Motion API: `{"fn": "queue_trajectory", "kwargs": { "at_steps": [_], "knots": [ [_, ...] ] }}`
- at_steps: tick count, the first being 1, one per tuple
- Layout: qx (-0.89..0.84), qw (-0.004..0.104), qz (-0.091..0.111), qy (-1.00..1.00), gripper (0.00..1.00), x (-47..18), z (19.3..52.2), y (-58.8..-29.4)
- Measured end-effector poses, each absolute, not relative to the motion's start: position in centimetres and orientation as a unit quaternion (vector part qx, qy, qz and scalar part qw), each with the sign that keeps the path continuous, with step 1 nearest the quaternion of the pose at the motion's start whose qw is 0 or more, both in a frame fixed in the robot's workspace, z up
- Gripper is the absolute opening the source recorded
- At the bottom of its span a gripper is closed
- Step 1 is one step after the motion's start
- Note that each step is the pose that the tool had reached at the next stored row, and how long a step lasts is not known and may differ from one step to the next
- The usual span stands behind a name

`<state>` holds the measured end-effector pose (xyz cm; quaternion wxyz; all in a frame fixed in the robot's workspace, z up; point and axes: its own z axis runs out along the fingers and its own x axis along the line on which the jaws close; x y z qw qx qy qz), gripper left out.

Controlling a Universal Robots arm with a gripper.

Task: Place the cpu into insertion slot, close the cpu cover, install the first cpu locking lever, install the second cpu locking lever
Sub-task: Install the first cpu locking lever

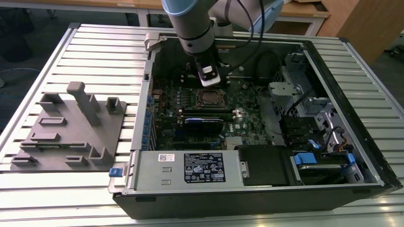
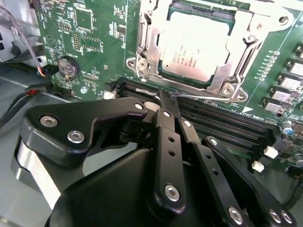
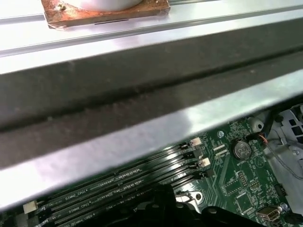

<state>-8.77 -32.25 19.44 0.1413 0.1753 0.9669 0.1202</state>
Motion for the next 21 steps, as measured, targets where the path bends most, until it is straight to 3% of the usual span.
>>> {"fn": "queue_trajectory", "kwargs": {
  "at_steps": [21],
  "knots": [
    [0.175, 0.144, 0.118, 0.967, 0.10, -8.83, 18.96, -32.11]
  ]
}}
